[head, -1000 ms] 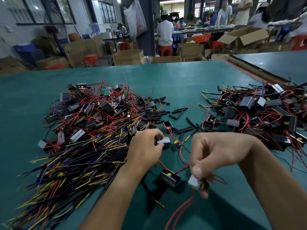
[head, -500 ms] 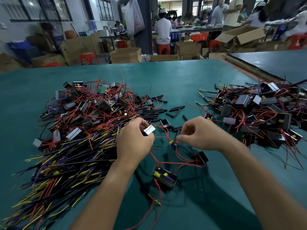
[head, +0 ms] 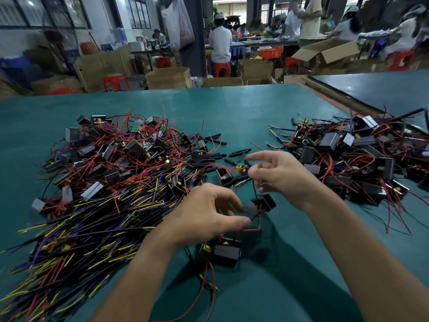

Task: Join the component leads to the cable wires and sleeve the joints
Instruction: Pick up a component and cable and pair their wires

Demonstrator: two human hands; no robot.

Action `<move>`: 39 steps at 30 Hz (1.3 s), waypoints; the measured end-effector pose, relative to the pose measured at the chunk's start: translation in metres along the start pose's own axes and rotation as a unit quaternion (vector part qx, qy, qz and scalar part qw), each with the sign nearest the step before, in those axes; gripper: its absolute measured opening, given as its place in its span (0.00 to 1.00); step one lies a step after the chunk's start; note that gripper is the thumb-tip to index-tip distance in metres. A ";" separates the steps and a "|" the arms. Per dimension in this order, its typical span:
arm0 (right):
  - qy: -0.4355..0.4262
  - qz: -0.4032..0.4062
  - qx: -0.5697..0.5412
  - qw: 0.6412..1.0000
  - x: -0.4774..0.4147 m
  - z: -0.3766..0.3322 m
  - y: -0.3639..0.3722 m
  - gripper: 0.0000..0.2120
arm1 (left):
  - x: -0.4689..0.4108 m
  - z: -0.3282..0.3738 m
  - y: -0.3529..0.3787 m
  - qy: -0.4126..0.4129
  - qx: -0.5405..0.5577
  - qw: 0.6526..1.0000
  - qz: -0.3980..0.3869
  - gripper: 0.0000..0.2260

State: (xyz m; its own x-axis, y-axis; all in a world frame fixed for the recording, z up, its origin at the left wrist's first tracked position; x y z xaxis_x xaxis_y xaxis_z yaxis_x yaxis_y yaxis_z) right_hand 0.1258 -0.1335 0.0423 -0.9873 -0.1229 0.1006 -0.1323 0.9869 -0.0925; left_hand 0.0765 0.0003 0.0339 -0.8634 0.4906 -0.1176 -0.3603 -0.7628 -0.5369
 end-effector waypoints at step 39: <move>-0.032 0.180 0.173 0.968 -0.010 0.001 -0.044 0.02 | -0.002 -0.020 0.026 -0.077 -0.048 0.995 -0.033 0.03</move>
State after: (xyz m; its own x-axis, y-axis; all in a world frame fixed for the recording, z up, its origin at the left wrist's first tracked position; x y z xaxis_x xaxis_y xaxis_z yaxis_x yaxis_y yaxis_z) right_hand 0.1411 -0.1757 0.0446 -0.9771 0.2042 -0.0603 0.2097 0.8741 -0.4382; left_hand 0.0754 -0.0119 0.0036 -0.8856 0.4622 0.0467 -0.3893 -0.6835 -0.6175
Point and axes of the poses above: each hand's wrist, its own x-axis away from the middle knuckle, its own y-axis out of the palm, z = x × y, the point moved 10 cm from there along -x, towards the middle knuckle, and after that the axes turned 5 degrees about y, right-handed, at the moved point
